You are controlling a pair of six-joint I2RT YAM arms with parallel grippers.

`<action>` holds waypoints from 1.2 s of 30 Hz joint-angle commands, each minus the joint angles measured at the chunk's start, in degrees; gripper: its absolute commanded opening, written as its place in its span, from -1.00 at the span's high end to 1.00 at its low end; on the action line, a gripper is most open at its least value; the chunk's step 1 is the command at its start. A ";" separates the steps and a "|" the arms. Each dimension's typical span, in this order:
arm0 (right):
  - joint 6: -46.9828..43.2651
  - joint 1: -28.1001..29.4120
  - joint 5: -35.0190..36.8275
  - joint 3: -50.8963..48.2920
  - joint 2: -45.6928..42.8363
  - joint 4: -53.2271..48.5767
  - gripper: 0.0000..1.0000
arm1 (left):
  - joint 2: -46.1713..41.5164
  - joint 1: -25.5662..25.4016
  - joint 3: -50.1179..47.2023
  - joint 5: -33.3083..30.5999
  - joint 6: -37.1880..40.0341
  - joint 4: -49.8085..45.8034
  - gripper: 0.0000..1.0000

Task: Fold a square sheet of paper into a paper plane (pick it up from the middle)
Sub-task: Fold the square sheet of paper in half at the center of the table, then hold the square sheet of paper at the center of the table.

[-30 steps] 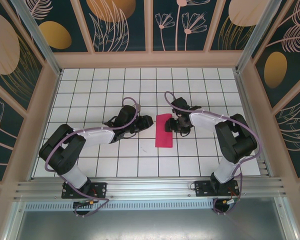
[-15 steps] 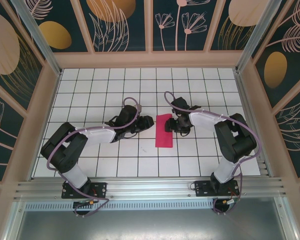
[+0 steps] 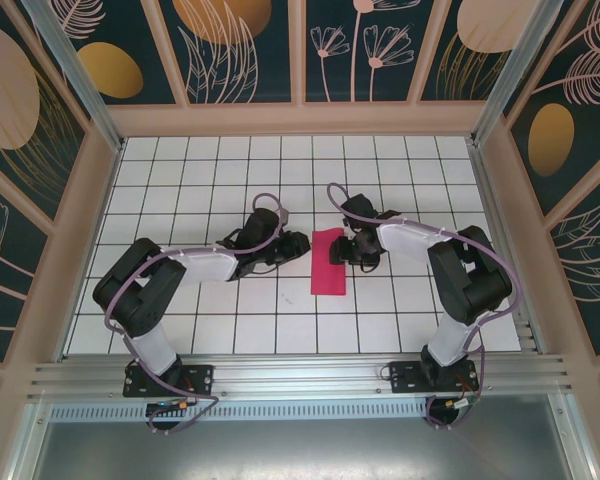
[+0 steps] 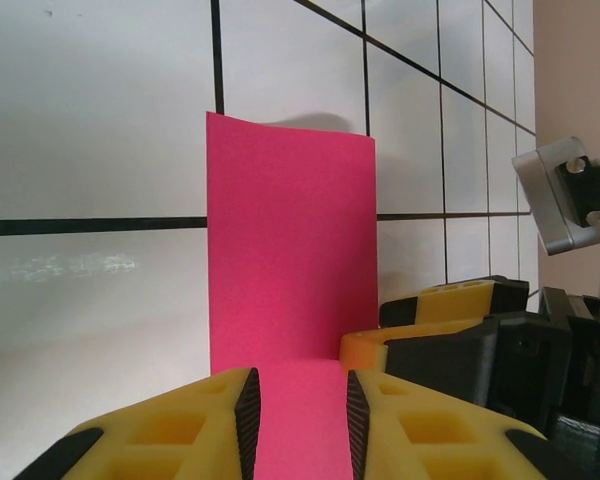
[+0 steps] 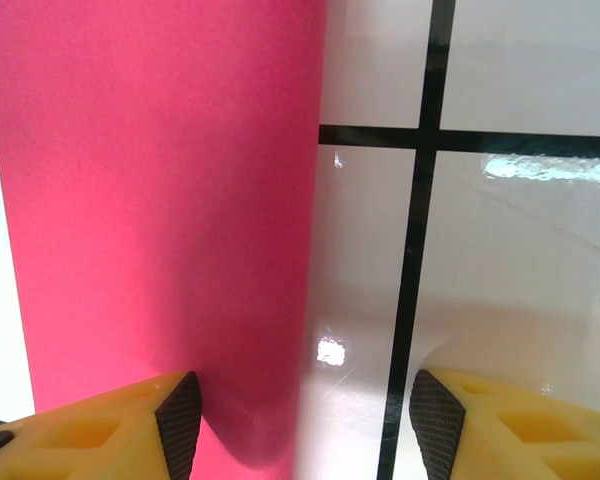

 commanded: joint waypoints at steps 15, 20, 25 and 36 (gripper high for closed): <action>0.82 0.39 1.37 -0.54 3.75 0.45 -0.24 | 8.28 -2.36 7.70 1.93 -1.60 -1.99 0.65; 0.89 0.41 1.15 -0.64 3.90 0.81 -0.24 | 10.26 -2.68 8.19 1.53 -1.56 -3.78 0.72; 0.96 0.41 1.07 -0.63 3.88 0.79 -0.24 | 11.67 -2.98 9.59 1.44 -1.38 -4.51 0.73; 1.84 0.39 -1.20 0.07 2.78 1.56 -0.26 | 14.54 -3.36 10.25 0.07 0.09 -8.22 0.76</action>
